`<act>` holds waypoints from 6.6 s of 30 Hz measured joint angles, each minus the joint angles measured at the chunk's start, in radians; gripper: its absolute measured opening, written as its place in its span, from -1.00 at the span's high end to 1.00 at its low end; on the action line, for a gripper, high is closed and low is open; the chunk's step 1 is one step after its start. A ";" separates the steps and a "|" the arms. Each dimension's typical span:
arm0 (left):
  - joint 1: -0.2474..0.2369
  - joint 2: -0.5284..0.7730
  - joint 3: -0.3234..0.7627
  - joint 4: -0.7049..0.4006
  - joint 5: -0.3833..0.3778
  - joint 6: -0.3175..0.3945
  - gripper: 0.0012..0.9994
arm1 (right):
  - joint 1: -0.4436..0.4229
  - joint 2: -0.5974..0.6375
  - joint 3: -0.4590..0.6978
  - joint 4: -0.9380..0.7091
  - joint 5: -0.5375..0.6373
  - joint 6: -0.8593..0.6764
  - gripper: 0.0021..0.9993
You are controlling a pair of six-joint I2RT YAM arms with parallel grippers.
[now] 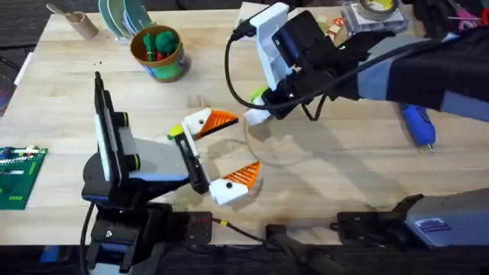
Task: Pick up the gripper from the table and insert it into the empty holder that is missing its gripper. Then pick up a screw, insert it into the mounting hole, and use the screwdriver to tighten it. Finally, clean up the table by picking up the vegetable and placing it into the bucket.
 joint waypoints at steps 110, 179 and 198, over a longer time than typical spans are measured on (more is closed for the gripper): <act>0.000 0.000 0.000 0.000 0.000 0.000 -0.99 | 0.072 -0.069 0.021 -0.010 0.276 -0.101 0.99; 0.000 0.000 0.000 -0.003 0.008 -0.005 -0.99 | 0.388 -0.008 0.530 -0.406 0.037 0.008 0.99; 0.000 0.000 0.000 -0.002 0.010 -0.003 -0.99 | 0.389 -0.008 0.536 -0.442 0.016 0.010 0.99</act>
